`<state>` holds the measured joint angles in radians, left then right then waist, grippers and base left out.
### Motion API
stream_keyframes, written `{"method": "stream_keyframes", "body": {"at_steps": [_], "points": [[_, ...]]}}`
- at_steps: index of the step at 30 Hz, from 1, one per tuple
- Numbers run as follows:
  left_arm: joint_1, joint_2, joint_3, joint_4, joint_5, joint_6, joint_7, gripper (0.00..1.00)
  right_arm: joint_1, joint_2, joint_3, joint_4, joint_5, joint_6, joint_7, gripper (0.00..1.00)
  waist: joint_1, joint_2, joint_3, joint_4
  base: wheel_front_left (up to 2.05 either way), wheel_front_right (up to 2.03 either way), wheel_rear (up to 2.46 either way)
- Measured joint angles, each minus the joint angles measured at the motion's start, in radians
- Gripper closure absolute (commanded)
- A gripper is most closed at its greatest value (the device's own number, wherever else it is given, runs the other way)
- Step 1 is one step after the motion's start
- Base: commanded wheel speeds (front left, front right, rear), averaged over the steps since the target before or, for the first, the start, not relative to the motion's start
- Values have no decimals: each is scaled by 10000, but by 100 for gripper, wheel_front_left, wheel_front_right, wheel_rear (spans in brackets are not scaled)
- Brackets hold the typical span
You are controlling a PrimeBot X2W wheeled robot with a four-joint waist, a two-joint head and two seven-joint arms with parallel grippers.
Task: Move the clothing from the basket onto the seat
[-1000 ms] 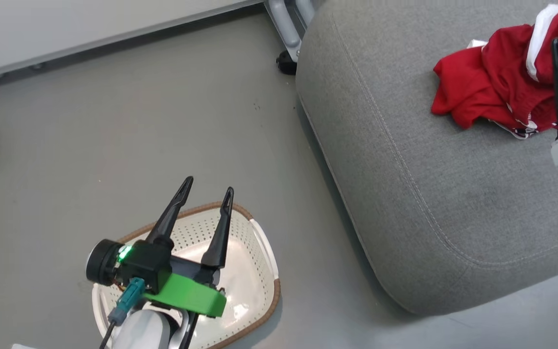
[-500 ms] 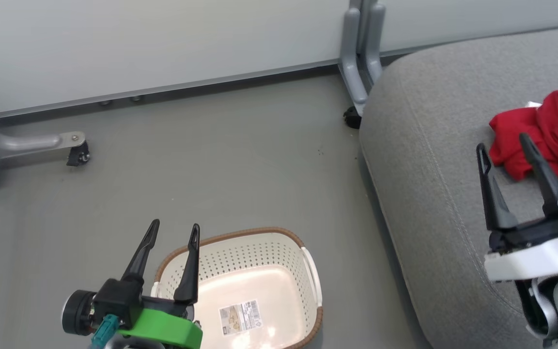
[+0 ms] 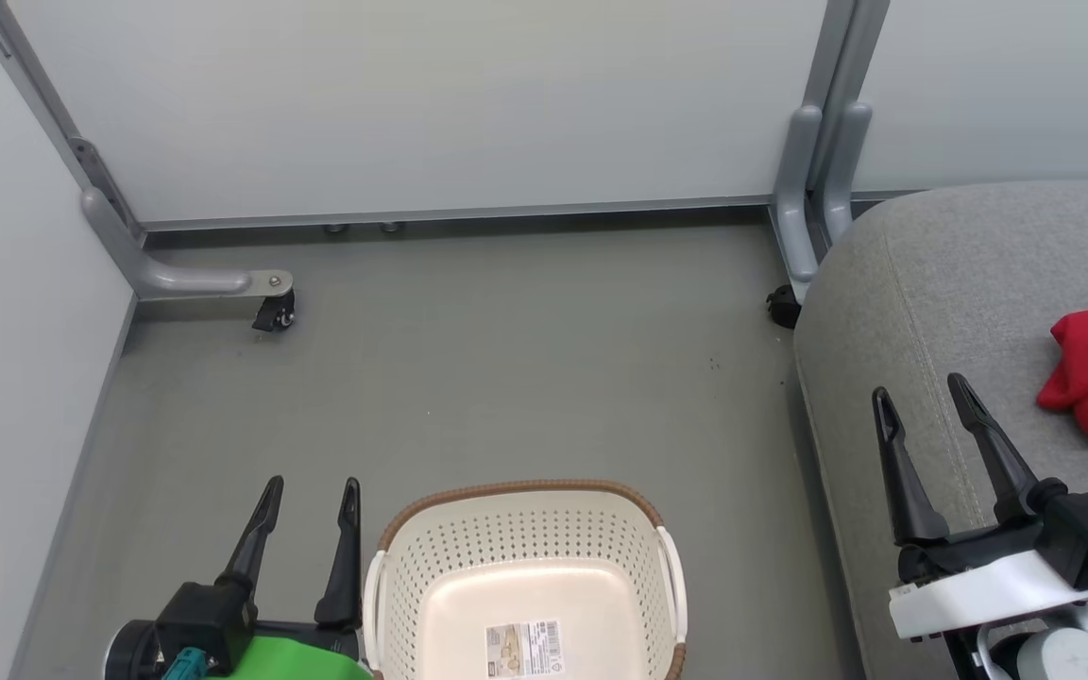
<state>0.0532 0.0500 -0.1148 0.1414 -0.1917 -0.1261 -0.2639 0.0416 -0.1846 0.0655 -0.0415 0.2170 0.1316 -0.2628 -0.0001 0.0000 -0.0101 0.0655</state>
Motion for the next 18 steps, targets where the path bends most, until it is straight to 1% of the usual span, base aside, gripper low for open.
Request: {"method": "stream_keyframes", "body": {"at_steps": [4, 9, 18], "points": [[39, 0, 35, -10, 2, 42, 0, 0, 53, 130, -35, 102, -29, 0, 0, 0, 0, 0, -99, 64, 0, 0, 0], [85, 0, 38, -31, 0, 81, 0, 0, 66, 138, 0, 188, -42, 0, 0, 0, 0, 0, -105, -4, 0, 0, 0], [87, 0, -54, -117, 211, 351, 0, 0, 66, 130, 6, 215, -42, 0, 0, 0, 0, 0, -93, -48, 0, 0, 0]]}}
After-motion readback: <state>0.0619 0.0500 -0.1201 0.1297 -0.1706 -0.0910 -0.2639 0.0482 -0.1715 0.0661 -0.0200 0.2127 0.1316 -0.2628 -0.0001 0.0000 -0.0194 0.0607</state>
